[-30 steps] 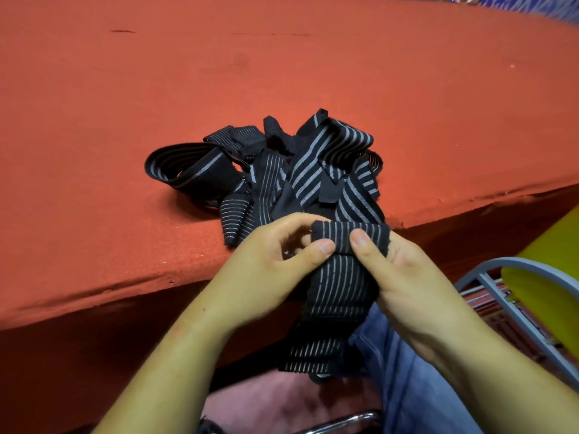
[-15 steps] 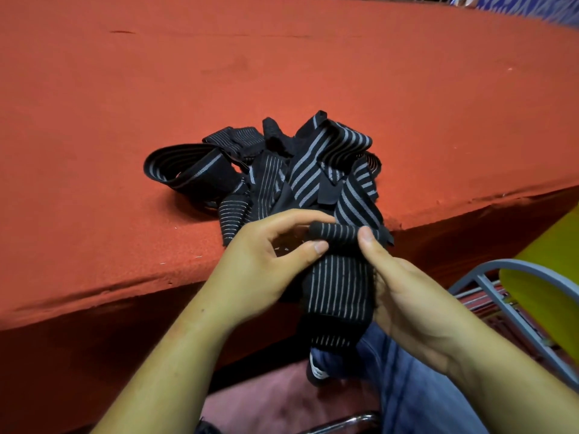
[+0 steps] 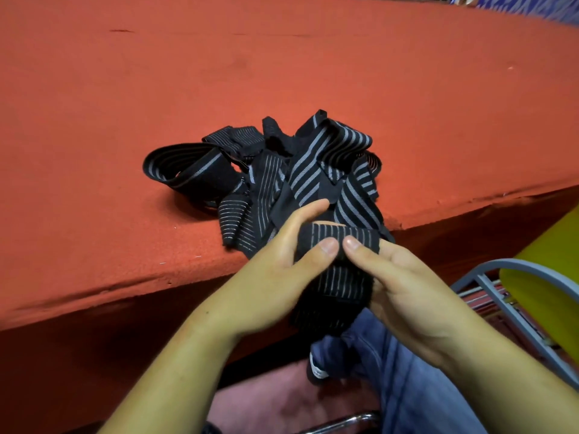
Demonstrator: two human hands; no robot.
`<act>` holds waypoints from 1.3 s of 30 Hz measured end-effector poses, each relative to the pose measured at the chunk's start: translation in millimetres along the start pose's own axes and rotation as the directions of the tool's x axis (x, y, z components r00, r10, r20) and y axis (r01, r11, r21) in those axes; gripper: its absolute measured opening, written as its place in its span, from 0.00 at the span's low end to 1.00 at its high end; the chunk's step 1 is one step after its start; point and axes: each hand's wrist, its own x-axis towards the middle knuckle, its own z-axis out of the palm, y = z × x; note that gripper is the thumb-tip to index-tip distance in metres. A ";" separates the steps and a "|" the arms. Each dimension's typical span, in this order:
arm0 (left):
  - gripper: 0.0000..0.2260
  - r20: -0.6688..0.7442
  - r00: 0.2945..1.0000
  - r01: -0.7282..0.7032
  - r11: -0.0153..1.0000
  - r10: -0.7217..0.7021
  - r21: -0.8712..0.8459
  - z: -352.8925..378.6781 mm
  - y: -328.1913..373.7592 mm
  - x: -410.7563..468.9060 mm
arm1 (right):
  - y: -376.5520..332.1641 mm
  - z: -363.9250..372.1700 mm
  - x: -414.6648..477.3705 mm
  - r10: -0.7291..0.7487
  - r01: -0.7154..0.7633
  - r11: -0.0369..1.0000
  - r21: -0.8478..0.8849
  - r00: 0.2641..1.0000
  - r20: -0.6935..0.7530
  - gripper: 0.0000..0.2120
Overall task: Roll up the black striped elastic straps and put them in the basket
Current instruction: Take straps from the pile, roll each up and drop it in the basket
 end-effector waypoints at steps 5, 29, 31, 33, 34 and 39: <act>0.21 -0.044 0.999 0.003 1.000 -0.003 0.009 6.7 0.4 0.1 | 3.5 4.5 2.7 -0.034 0.032 0.997 -0.072 0.999 -0.032 0.19; 0.12 -0.113 0.981 -0.148 0.985 0.158 0.089 -5.3 -0.2 4.5 | -0.1 -1.3 -6.9 0.105 -0.104 0.994 0.025 0.992 -0.069 0.25; 0.14 -0.128 0.975 -0.170 0.981 0.181 0.093 -6.5 -1.7 5.2 | -1.1 0.3 -7.7 0.133 -0.131 0.991 0.038 0.988 -0.074 0.25; 0.16 -0.131 0.976 -0.167 0.984 0.175 0.066 -6.1 -3.8 5.5 | -2.5 2.8 -8.3 0.150 -0.147 0.988 0.039 0.986 -0.075 0.24; 0.16 -0.127 0.978 -0.159 0.986 0.164 0.046 -5.5 -4.2 5.4 | -3.6 4.0 -8.7 0.152 -0.149 0.988 0.044 0.986 -0.071 0.23; 0.18 -0.076 0.989 -0.128 0.992 0.129 0.018 -3.7 -0.2 3.5 | -6.0 4.5 -9.0 0.123 -0.118 0.990 0.077 0.991 -0.061 0.23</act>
